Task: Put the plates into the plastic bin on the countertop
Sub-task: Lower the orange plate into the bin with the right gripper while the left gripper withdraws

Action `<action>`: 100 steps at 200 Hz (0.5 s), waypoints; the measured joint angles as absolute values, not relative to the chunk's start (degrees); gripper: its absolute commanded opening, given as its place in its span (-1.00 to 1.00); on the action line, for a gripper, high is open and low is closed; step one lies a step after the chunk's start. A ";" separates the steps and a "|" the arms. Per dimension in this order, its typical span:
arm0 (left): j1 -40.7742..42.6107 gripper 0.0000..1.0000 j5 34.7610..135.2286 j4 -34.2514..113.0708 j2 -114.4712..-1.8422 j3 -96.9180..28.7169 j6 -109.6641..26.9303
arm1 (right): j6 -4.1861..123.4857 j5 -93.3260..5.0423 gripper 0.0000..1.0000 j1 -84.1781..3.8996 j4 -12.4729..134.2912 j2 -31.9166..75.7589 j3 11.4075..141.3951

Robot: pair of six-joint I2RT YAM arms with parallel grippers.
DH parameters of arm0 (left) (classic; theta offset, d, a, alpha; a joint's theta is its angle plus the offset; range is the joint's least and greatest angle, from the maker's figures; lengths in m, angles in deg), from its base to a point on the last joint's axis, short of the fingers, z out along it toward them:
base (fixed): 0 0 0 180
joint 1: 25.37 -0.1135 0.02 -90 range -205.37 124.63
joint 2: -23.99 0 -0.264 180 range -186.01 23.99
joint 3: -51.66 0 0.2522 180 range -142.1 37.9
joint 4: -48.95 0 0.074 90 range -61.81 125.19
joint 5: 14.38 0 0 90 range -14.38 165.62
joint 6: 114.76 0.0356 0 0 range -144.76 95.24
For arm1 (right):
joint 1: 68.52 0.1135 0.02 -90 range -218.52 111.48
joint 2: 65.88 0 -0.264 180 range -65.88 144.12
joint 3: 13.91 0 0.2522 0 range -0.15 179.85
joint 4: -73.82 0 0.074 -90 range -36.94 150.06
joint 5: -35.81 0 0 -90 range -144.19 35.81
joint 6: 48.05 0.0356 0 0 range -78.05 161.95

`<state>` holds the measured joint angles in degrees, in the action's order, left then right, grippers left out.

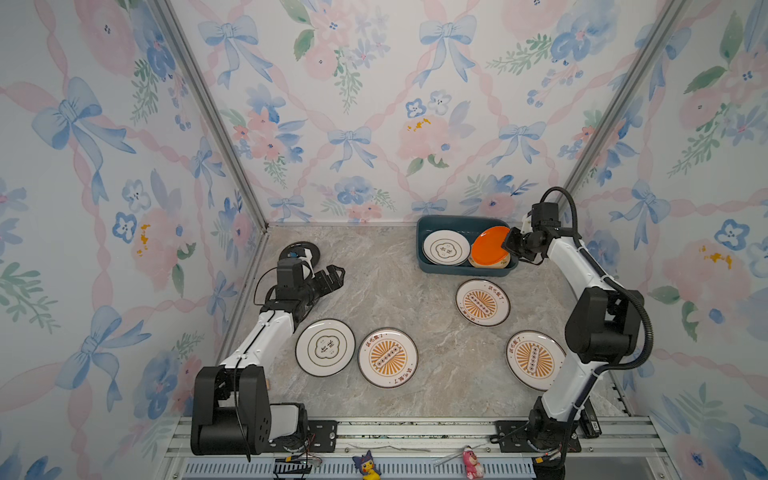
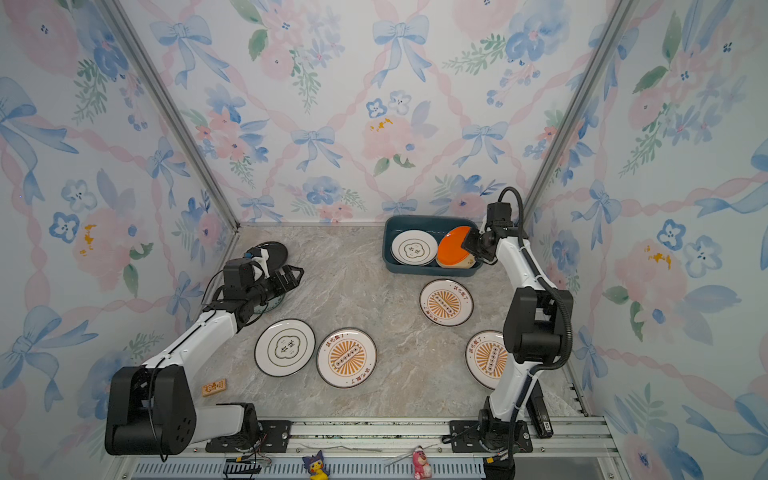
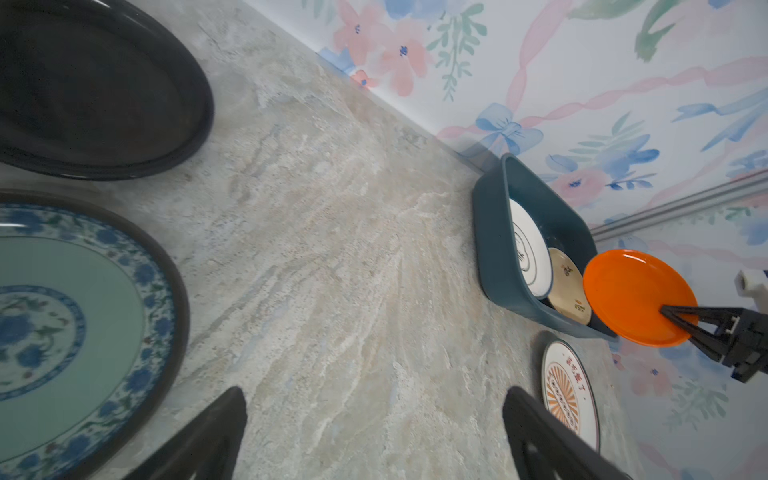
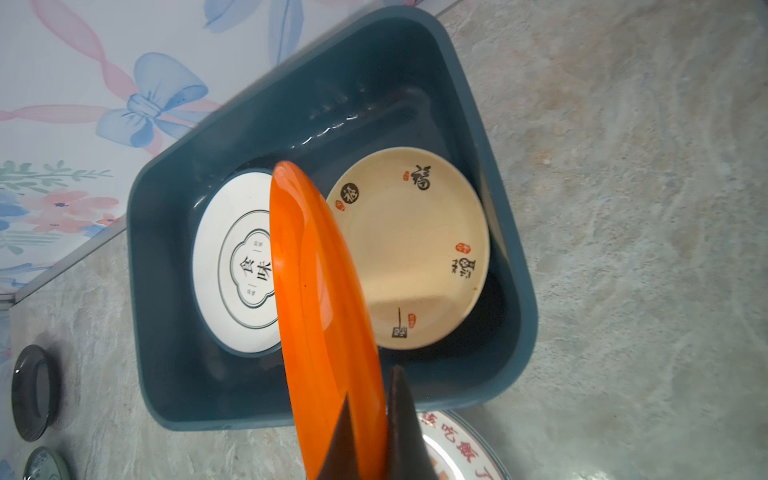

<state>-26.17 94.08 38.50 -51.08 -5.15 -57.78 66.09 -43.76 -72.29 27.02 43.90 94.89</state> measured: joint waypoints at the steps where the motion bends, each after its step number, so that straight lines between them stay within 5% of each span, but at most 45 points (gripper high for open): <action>1: -26.26 0.96 93.95 38.50 -51.08 -5.08 -57.75 | 66.09 -43.78 -1.00 -72.34 27.02 44.03 94.94; 100: -33.62 0.95 88.03 42.70 -54.08 1.78 -58.10 | 67.23 -42.88 -0.91 -76.69 29.14 50.85 96.07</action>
<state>-33.62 88.03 42.70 -54.08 1.78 -58.10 67.23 -42.88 -76.69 29.14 50.85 96.07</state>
